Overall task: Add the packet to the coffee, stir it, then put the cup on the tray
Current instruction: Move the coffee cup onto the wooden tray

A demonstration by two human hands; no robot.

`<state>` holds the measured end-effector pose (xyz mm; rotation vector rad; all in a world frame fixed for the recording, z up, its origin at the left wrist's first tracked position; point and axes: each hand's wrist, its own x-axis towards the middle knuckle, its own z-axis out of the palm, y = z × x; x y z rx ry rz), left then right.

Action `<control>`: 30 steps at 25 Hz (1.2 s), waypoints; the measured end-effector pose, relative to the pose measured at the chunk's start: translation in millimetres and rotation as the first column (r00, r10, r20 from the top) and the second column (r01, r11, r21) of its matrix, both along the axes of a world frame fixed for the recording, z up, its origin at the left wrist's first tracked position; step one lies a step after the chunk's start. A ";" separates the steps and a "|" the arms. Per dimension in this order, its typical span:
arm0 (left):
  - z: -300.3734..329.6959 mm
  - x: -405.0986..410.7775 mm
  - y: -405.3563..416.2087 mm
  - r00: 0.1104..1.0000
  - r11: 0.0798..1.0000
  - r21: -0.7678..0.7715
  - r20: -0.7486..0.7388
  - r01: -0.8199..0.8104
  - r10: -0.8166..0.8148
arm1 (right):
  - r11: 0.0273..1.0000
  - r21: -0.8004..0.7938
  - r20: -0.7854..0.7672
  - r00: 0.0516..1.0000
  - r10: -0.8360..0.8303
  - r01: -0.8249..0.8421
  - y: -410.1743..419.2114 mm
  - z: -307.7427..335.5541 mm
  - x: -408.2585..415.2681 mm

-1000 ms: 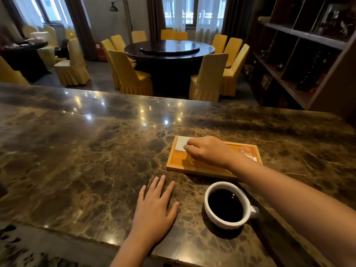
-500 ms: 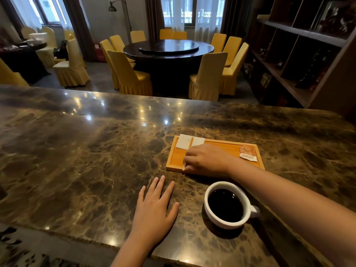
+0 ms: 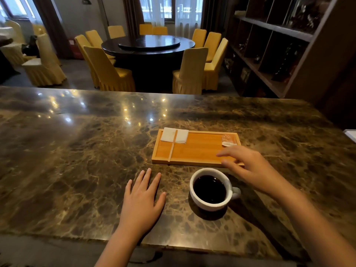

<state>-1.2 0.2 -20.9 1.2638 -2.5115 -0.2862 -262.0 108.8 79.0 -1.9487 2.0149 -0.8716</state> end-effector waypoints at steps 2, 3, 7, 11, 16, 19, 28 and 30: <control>-0.6 0.2 -0.1 1.000 1.000 -0.005 0.010 0.005 -0.005 | 0.994 0.091 0.070 0.995 -0.069 0.063 32.9 -14.9 2.6; -0.5 0.4 -0.6 1.000 1.000 -0.007 0.015 0.006 -0.006 | 0.987 0.136 0.096 0.990 -0.103 0.089 44.3 -23.1 4.5; -0.9 0.0 -2.1 0.999 1.000 -0.008 0.053 0.010 -0.009 | 0.968 0.209 0.244 0.951 -0.188 0.138 63.7 -43.0 12.2; -1.5 -0.5 -2.6 0.999 1.000 -0.011 0.048 0.008 -0.007 | 0.958 0.218 0.471 0.840 -0.270 0.186 60.6 -48.9 20.2; -1.3 -0.1 -2.7 0.999 1.000 -0.009 0.048 0.011 -0.011 | 0.960 0.235 0.620 0.737 -0.269 0.153 52.0 -52.1 24.8; -1.2 -0.1 -3.0 0.999 1.000 -0.008 0.048 0.012 -0.011 | 0.968 0.231 0.664 0.711 -0.234 0.102 51.7 -52.4 25.5; -3.3 -0.1 -3.7 0.999 1.000 -0.014 0.036 0.008 -0.008 | 0.980 0.154 0.771 0.604 -0.201 0.129 46.2 -50.0 19.6; -4.2 -0.1 -3.7 0.999 1.000 -0.016 0.035 0.005 -0.004 | 0.979 0.121 0.780 0.595 -0.195 0.163 39.1 -45.1 13.4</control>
